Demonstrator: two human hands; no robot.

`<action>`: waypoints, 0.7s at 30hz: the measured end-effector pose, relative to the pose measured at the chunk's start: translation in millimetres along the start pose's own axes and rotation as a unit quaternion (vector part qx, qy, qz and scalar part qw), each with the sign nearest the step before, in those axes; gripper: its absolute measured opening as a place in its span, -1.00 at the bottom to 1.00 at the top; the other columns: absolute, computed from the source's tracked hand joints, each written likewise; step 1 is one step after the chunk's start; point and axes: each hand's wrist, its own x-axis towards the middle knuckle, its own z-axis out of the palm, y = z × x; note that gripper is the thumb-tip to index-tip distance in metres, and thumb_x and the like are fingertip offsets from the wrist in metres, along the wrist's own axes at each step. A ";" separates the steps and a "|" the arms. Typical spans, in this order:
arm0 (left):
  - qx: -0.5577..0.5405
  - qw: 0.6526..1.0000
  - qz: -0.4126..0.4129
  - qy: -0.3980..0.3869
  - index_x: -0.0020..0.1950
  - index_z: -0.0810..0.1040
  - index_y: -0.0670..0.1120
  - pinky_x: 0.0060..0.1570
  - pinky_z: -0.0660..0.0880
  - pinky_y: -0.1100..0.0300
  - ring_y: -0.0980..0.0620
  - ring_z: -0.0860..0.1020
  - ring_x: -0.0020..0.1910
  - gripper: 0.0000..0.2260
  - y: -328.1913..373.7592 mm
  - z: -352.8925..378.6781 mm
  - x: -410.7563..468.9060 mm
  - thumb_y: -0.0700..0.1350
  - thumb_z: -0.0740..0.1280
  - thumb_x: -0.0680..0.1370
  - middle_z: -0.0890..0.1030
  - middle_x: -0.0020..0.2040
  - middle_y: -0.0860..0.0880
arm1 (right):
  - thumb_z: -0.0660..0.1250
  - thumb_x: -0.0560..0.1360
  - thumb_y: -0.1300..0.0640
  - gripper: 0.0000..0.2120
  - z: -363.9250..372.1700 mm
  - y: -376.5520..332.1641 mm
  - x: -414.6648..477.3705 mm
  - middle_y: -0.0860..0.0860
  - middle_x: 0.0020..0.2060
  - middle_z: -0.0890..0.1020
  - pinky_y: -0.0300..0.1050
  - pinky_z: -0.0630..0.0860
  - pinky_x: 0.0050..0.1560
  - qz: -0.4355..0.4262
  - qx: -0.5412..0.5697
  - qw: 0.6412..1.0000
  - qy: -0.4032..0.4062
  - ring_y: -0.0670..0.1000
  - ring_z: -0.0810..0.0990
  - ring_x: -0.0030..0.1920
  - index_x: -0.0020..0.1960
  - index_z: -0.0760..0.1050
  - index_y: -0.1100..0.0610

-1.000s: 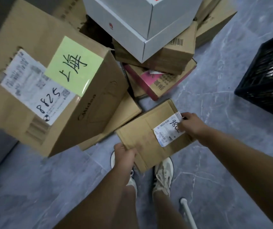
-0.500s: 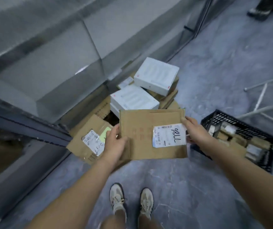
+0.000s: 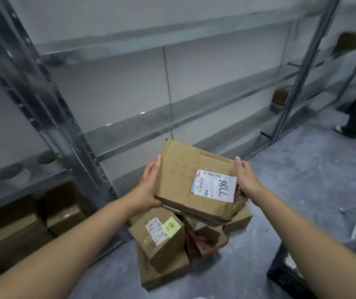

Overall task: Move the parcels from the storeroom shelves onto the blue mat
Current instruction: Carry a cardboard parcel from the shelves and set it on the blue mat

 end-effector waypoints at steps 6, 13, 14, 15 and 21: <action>-0.041 0.987 -0.013 0.156 0.53 0.25 0.02 0.15 0.30 0.51 0.11 0.34 0.35 -0.06 -18.8 -85.8 -55.6 -0.33 0.59 0.25 0.39 0.37 0.09 | -0.12 0.46 -0.45 -0.41 42.1 -49.5 -35.6 0.03 -0.22 0.56 -0.36 0.43 -0.52 -0.148 -0.062 0.987 0.004 -0.09 0.52 -0.34 0.07 0.30 0.03; -0.216 0.910 -0.015 0.353 0.29 0.45 0.12 0.36 0.37 0.05 0.15 0.43 0.29 -0.43 -58.3 -137.9 -176.7 -0.28 0.52 0.38 0.50 0.26 0.14 | 0.31 0.32 -0.43 -0.26 135.4 -115.6 -96.6 0.18 0.09 0.53 0.17 0.64 -0.13 -0.142 -0.031 0.980 -0.139 0.20 0.62 -0.04 0.15 0.36 0.18; -0.211 0.897 -0.027 0.387 0.35 0.42 0.14 0.38 0.34 0.06 0.14 0.40 0.31 -0.42 -65.3 -143.6 -194.5 -0.26 0.49 0.42 0.46 0.29 0.13 | 0.39 0.28 -0.39 -0.27 152.0 -122.0 -108.4 0.17 0.05 0.57 0.20 0.65 -0.16 -0.140 -0.014 0.977 -0.163 0.19 0.64 -0.05 0.13 0.39 0.19; -0.197 0.884 -0.042 0.421 0.42 0.37 0.16 0.39 0.31 0.06 0.12 0.36 0.32 -0.39 -73.6 -148.7 -211.7 -0.25 0.46 0.46 0.39 0.34 0.09 | 0.45 0.24 -0.37 -0.29 168.5 -128.3 -119.0 0.13 0.02 0.60 0.21 0.64 -0.12 -0.148 -0.012 0.972 -0.183 0.16 0.65 -0.06 0.10 0.44 0.17; -0.231 0.832 -0.096 0.495 0.50 0.31 0.07 0.30 0.34 0.32 0.03 0.35 0.43 -0.48 -125.0 -149.9 -310.1 -0.25 0.31 0.59 0.37 0.44 0.02 | 0.57 0.17 -0.26 -0.28 281.9 -167.7 -207.8 0.00 0.06 0.65 -0.07 0.64 -0.30 -0.188 -0.008 0.918 -0.348 0.03 0.67 -0.06 0.22 0.55 0.05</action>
